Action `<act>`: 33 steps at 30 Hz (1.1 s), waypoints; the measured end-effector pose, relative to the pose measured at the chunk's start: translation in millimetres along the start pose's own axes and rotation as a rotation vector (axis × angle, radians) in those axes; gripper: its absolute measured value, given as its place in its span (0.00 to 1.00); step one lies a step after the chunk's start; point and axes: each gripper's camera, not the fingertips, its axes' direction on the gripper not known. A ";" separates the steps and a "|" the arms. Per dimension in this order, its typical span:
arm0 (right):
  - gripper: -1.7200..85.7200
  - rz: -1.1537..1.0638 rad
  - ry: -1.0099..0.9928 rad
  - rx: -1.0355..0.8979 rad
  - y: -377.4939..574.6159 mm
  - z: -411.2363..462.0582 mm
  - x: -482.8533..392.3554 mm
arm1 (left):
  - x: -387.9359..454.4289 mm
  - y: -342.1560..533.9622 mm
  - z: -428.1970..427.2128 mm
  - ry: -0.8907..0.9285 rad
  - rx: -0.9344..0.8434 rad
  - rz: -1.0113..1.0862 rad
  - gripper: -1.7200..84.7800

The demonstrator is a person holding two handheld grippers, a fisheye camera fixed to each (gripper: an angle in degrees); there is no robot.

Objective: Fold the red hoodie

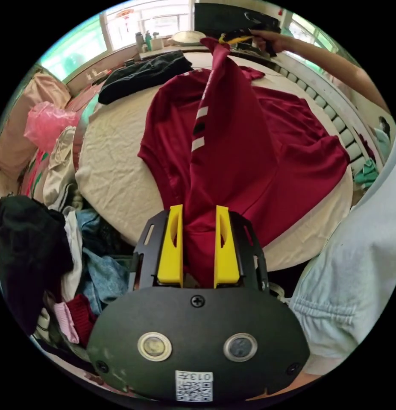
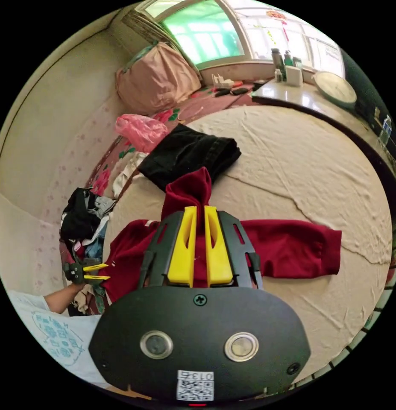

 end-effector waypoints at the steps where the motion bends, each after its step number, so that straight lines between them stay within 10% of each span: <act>1: 0.05 0.031 0.004 -0.039 0.2 9.9 6.5 | -1.9 0.6 2.0 0.007 -0.005 -0.026 0.14; 8: 0.05 0.128 -0.015 -0.116 25.9 38.1 33.2 | 8.1 -50.3 -25.6 -0.181 0.206 0.014 0.17; 20: 0.06 -0.082 -0.058 0.003 63.4 -65.6 -18.8 | -2.4 -123.3 37.9 -0.063 0.036 0.125 0.03; 33: 0.05 -0.122 -0.125 0.148 134.9 -115.0 -31.1 | -7.6 -119.5 61.9 -0.007 -0.009 0.215 0.13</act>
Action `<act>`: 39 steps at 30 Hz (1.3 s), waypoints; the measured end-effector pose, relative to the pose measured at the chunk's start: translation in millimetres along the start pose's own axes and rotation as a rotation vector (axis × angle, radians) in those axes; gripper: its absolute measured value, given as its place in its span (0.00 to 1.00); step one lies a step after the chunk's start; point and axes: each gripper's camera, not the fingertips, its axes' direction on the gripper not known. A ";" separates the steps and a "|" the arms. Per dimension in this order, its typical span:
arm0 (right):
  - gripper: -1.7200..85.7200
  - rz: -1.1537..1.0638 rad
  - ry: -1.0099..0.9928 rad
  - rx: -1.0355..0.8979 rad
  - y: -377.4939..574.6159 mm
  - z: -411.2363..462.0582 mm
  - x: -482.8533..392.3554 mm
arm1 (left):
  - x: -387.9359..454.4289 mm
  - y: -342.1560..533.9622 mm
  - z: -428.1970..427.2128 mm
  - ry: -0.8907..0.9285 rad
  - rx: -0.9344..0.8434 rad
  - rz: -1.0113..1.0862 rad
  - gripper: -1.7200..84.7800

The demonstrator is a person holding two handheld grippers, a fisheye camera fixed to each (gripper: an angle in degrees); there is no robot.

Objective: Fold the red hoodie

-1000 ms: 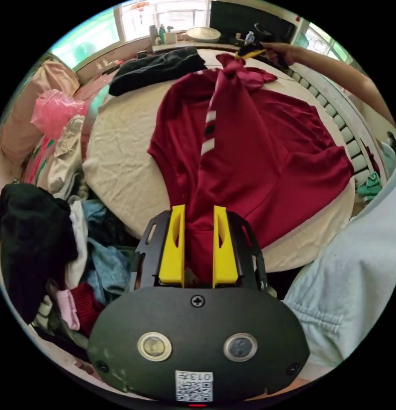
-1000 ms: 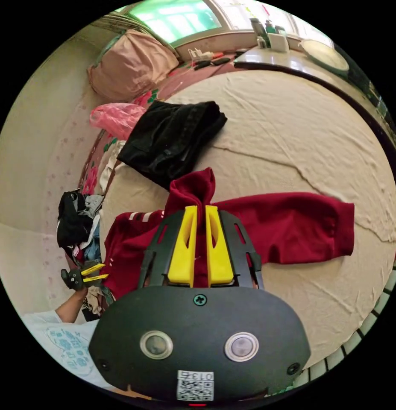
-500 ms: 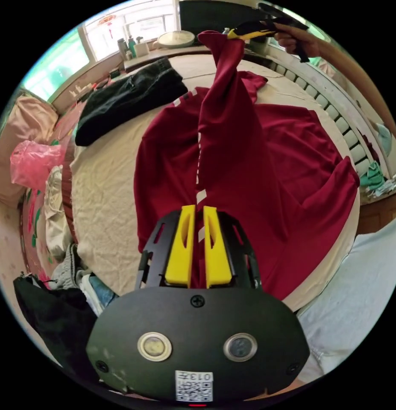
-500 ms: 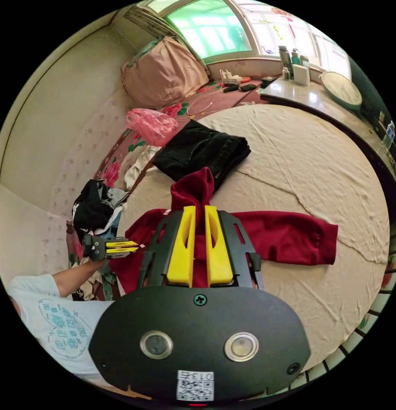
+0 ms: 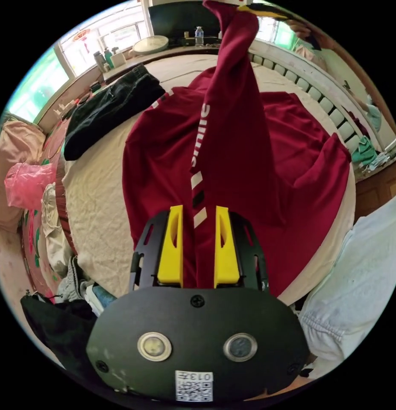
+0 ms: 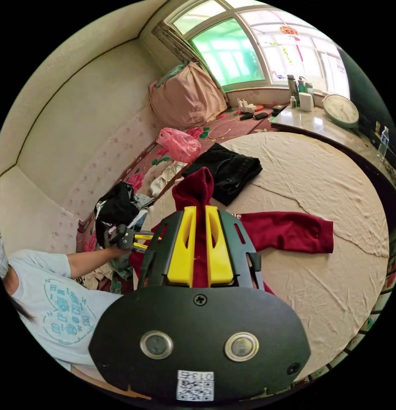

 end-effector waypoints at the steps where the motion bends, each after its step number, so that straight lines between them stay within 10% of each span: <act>1: 0.05 -0.011 -0.007 0.009 0.1 -2.0 -2.5 | -4.9 -1.5 2.4 0.036 0.001 -0.009 0.10; 11: 0.05 0.172 -0.012 0.165 91.2 -58.8 5.0 | 71.9 80.5 -91.5 -0.220 0.215 0.140 0.02; 23: 0.04 0.874 -0.013 0.073 341.4 35.8 45.4 | 188.1 126.3 3.6 -0.375 -0.081 0.467 0.02; 28: 0.04 0.775 0.037 0.282 331.1 5.1 15.0 | 186.9 122.5 -12.4 -0.390 -0.048 0.450 0.02; 39: 0.10 0.620 0.398 0.025 287.5 42.1 -9.0 | 116.1 157.2 -62.8 -0.230 -0.085 0.177 0.04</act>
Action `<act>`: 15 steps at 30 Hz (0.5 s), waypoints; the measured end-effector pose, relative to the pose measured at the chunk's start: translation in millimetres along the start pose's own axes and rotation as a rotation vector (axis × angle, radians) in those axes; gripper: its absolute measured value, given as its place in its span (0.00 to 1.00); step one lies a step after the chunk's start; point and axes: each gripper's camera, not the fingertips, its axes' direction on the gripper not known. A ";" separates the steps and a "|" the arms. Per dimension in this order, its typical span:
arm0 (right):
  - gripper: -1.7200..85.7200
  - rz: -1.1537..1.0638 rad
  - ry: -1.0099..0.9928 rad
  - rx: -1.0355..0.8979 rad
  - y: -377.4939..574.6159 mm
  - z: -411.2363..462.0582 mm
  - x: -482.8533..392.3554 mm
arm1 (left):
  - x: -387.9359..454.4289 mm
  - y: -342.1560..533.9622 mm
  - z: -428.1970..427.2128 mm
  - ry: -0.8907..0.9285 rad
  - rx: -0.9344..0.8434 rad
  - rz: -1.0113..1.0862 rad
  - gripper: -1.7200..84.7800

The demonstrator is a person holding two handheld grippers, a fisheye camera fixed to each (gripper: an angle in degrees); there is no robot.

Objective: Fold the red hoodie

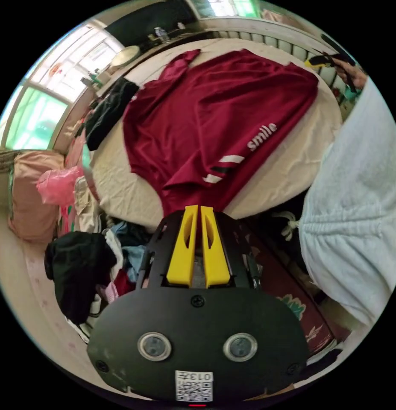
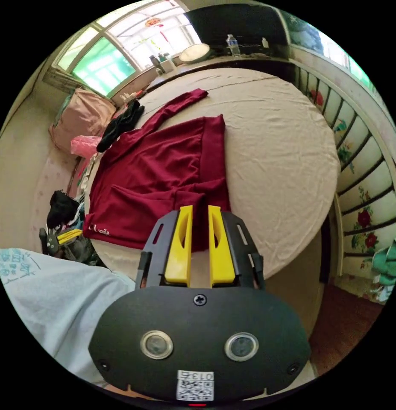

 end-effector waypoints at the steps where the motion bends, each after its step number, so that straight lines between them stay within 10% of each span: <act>1: 0.10 -0.041 -0.002 0.005 -6.5 2.2 -8.0 | -13.8 -3.0 -6.4 -0.032 0.016 -0.034 0.05; 15: 0.06 -0.403 0.172 -0.193 -68.3 85.5 -78.0 | -89.5 -41.4 19.7 0.173 0.045 -0.178 0.04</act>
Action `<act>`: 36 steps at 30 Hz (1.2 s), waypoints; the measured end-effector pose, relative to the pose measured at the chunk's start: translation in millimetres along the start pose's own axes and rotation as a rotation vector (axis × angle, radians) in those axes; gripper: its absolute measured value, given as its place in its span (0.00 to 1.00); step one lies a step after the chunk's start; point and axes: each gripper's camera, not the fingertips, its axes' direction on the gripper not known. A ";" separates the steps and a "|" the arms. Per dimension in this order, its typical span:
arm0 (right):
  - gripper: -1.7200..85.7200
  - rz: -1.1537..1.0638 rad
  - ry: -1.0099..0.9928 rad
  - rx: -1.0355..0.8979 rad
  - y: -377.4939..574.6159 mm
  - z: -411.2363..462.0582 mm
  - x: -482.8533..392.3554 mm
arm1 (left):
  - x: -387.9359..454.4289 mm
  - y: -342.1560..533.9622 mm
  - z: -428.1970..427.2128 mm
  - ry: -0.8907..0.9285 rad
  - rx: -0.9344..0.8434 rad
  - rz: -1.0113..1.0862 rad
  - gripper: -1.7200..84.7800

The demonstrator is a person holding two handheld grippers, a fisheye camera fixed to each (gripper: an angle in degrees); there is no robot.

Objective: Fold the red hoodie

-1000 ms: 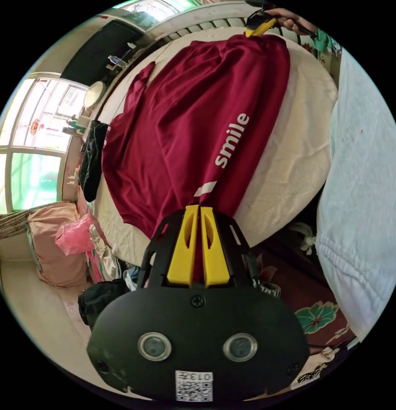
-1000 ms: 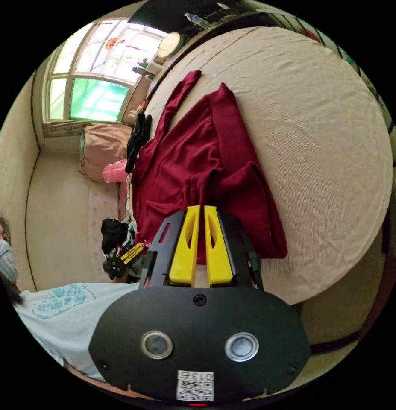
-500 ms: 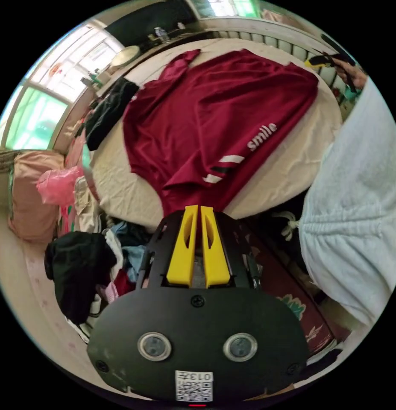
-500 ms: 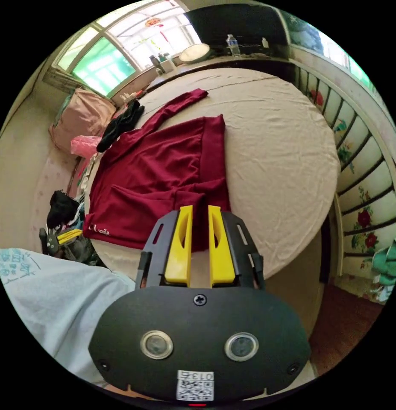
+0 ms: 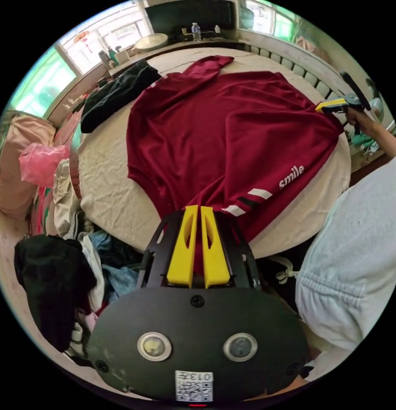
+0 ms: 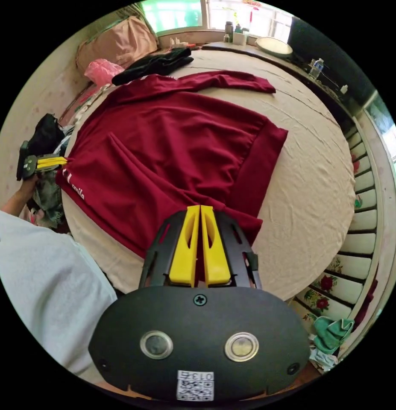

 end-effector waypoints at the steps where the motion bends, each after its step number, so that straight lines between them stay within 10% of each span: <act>1: 0.07 0.005 0.006 0.023 -0.2 -6.6 1.9 | -6.0 6.3 -7.6 0.034 0.024 -0.036 0.04; 10: 0.11 -0.307 -0.279 0.165 -132.6 -16.5 -78.0 | -44.8 -4.0 -45.1 0.065 0.124 -0.027 0.09; 19: 0.07 -0.540 -0.339 -0.224 -214.3 80.6 -156.8 | -66.9 -18.4 -27.8 0.135 0.014 0.058 0.04; 36: 0.05 -0.470 -0.134 0.274 -130.1 42.7 -132.8 | -159.8 29.5 -56.9 0.421 0.248 -0.546 0.03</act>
